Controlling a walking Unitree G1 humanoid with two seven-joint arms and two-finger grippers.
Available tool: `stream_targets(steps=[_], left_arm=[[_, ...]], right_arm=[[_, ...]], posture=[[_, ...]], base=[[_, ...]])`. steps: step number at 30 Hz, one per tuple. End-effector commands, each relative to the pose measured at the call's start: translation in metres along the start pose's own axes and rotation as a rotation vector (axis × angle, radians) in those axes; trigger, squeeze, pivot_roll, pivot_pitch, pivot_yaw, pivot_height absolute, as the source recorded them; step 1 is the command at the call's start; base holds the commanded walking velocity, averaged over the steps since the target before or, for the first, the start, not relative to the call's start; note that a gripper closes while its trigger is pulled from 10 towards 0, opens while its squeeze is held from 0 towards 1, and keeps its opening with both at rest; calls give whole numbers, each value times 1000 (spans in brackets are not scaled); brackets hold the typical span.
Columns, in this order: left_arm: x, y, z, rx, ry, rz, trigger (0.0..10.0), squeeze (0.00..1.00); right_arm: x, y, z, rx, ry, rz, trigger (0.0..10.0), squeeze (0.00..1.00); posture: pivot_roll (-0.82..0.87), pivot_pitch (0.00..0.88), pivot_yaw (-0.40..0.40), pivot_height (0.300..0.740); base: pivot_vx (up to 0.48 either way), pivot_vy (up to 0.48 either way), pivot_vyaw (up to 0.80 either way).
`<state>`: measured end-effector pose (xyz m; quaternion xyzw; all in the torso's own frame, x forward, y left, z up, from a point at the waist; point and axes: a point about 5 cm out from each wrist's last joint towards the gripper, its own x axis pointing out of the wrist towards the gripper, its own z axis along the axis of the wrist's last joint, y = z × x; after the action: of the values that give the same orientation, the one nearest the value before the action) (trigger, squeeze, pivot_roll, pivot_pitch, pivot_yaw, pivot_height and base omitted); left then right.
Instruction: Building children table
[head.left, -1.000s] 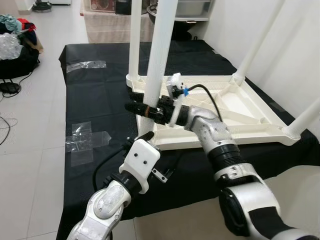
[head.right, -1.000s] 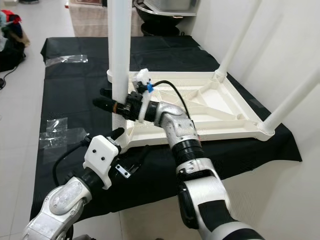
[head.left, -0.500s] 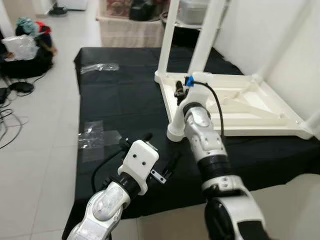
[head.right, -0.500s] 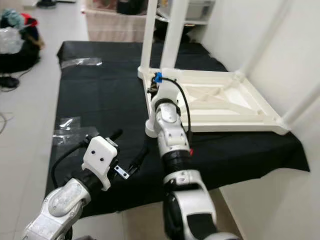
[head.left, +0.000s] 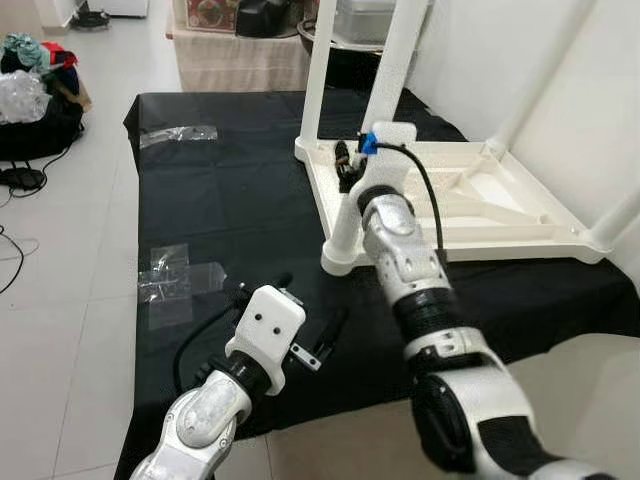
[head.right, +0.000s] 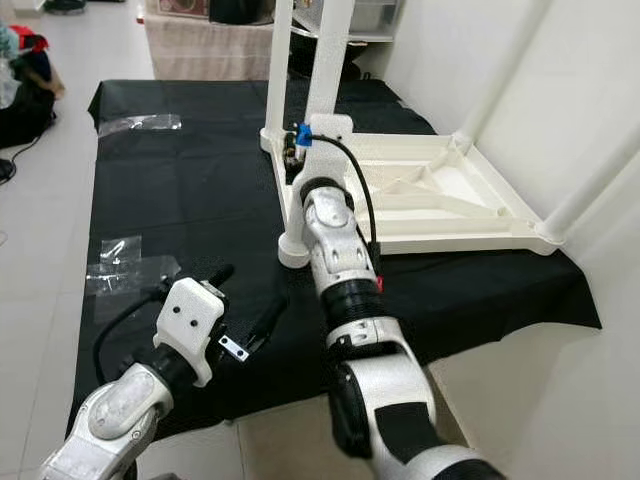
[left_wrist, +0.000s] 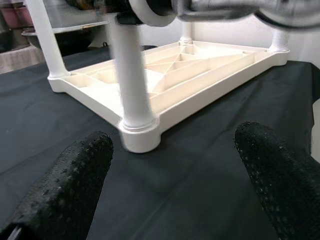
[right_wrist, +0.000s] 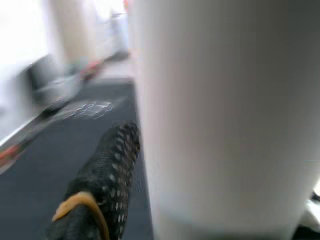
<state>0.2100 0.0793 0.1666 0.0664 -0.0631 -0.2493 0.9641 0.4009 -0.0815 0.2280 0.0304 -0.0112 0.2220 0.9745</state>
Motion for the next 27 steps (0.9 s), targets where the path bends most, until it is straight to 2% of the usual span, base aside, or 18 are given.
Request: stream_targets(steps=[1,3,6,13,15,16,19,20,22,23,24,25,27], left_arm=[[-2,-1,1,8,-5,-6,10000,0],[-2,-2,1,9,-5,-9,10000,0],[-2,-2,1,19,-5,1,10000,0],[-6,3,0,28,4,31,10000,0],[-8,3,-1,30,9,32,10000,0],[-8,3,-1,27,10,31,10000,0],[-7,2,-1,26,8,25,10000,0],[-6,2,-1,27,7,22,10000,0],[-5,2,0,30,3,19,10000,0],[-5,2,0,30,3,19,10000,0],[-5,3,0,33,2,17,10000,0],[-5,3,0,33,2,17,10000,0],[-4,3,0,35,3,13,10000,0]], right_arm=[[-4,15,-23,42,130,292,10000,0],[-17,15,-28,-4,165,535,10000,0],[-27,10,-26,34,152,703,10000,0],[-29,9,-24,73,111,796,10000,0],[-25,13,-19,138,59,822,10000,0],[-24,15,-17,159,35,829,0,0],[-23,16,-16,171,10,838,0,0],[-20,15,-17,168,7,783,0,0],[-13,11,-19,146,-4,608,0,0],[-13,11,-19,146,-4,608,0,0],[-7,2,-19,137,-21,362,0,0],[-7,2,-19,137,-21,362,0,0],[-4,-4,-20,133,-30,194,0,0]], posture=[[87,26,-133,740],[92,23,-139,740],[97,21,-141,740],[106,22,-148,740],[110,22,-150,740],[108,19,-147,740],[106,15,-143,740],[107,16,-142,740],[104,17,-141,740],[104,17,-141,740],[99,20,-139,740],[99,20,-139,740],[97,20,-136,740]], base=[[0,0,0],[0,0,0],[0,0,0],[0,0,0],[0,0,0],[0,0,0],[0,0,0],[0,0,0],[0,0,0],[0,0,0],[0,0,0],[0,0,0],[0,0,0]])
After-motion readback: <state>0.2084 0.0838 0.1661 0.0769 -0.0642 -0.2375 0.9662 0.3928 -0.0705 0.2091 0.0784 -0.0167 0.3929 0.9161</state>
